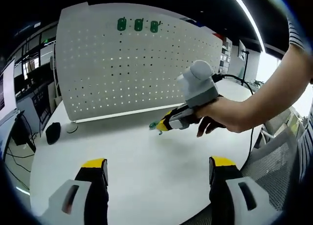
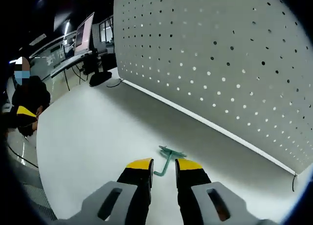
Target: Insert the hook assembly into the mounting plate slot until the hook locks in place.
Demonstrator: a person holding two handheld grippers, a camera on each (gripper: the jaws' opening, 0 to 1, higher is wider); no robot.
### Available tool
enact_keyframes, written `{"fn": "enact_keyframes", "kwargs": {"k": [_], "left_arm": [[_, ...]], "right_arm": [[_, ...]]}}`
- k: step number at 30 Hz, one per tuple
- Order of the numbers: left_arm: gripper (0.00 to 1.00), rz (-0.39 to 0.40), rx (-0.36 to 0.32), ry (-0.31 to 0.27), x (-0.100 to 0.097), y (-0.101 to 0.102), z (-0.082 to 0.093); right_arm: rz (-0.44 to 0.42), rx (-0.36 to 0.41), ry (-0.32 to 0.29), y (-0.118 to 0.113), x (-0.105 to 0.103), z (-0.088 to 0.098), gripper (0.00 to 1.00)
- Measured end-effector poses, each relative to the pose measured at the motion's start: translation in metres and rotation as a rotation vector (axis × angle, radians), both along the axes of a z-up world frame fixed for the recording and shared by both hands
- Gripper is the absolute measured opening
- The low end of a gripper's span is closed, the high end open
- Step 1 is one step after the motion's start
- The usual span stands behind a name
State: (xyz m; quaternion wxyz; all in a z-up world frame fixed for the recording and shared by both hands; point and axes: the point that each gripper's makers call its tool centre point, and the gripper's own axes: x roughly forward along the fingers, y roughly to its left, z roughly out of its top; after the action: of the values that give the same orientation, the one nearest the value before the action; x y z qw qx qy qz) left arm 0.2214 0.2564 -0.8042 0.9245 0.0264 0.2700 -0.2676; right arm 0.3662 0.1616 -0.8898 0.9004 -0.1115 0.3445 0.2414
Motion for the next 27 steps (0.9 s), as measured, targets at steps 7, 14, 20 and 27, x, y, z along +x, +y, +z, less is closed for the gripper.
{"fn": "enact_keyframes", "kwargs": {"k": [7,14,20,27], "left_arm": [[0.87,-0.002,0.000,0.005,-0.001,-0.001,-0.001],[0.86,0.005,-0.007,0.004,0.000,0.001,0.001],[0.85,-0.003,-0.006,0.003,-0.001,-0.001,0.001],[0.85,-0.004,-0.005,0.008,0.000,0.000,-0.001]], "right_arm": [[-0.045,0.008,0.020,0.004,0.002,-0.006,0.12],[-0.031,-0.046,0.017,0.001,0.004,-0.015,0.04],[-0.061,-0.023,0.047,-0.001,0.001,-0.021,0.03],[-0.060,0.004,0.014,-0.003,0.006,-0.019,0.01]]}}
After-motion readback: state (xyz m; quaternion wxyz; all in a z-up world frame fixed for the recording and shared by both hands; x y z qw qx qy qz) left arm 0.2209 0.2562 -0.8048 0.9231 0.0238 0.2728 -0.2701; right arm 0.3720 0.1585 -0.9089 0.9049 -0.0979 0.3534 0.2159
